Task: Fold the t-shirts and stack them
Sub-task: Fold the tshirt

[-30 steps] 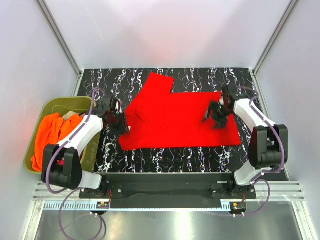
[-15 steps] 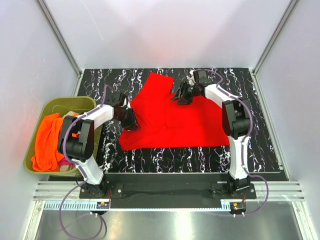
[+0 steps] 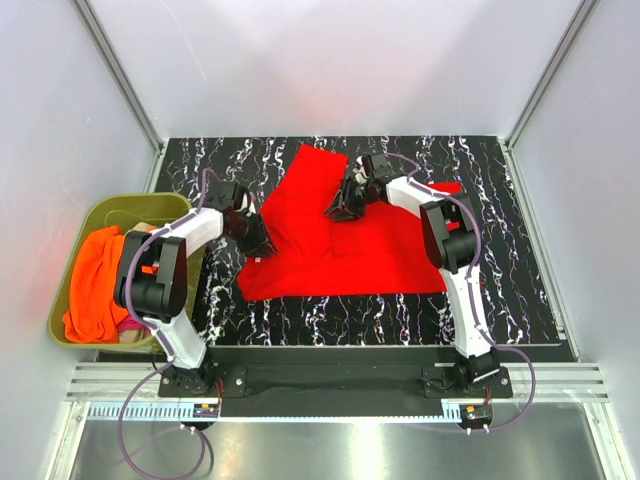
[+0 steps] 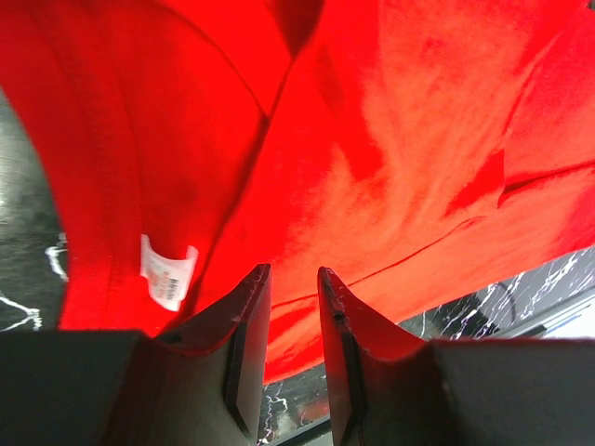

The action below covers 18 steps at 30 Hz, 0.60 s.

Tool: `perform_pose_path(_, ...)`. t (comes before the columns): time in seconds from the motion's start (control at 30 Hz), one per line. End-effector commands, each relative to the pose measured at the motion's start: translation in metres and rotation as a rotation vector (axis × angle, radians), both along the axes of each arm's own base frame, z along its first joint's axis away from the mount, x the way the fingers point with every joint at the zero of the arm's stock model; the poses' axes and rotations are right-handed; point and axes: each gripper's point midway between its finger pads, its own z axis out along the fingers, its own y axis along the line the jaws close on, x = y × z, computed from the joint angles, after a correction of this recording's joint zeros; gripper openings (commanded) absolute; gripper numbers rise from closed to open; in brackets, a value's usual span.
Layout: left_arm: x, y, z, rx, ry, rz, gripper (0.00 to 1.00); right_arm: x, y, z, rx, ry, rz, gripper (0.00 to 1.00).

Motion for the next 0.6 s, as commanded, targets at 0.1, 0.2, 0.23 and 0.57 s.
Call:
perform_pose_path(0.1, -0.001, 0.008, -0.01, -0.012, 0.034, 0.037, 0.31, 0.017, 0.014, 0.009, 0.034, -0.046, -0.004, 0.42)
perform_pose_path(0.2, -0.004, 0.008, -0.014, -0.008, 0.048, 0.041, 0.31, 0.022, 0.016, 0.008, 0.032, -0.049, -0.013, 0.41)
perform_pose_path(0.23, -0.005, 0.009, -0.015, -0.005, 0.055, 0.044, 0.31, 0.022, 0.016, 0.007, 0.031, -0.049, -0.014, 0.41)
perform_pose_path(0.57, -0.018, 0.017, -0.033, 0.037, 0.118, 0.067, 0.31, 0.03, 0.007, 0.011, -0.029, -0.09, -0.049, 0.16)
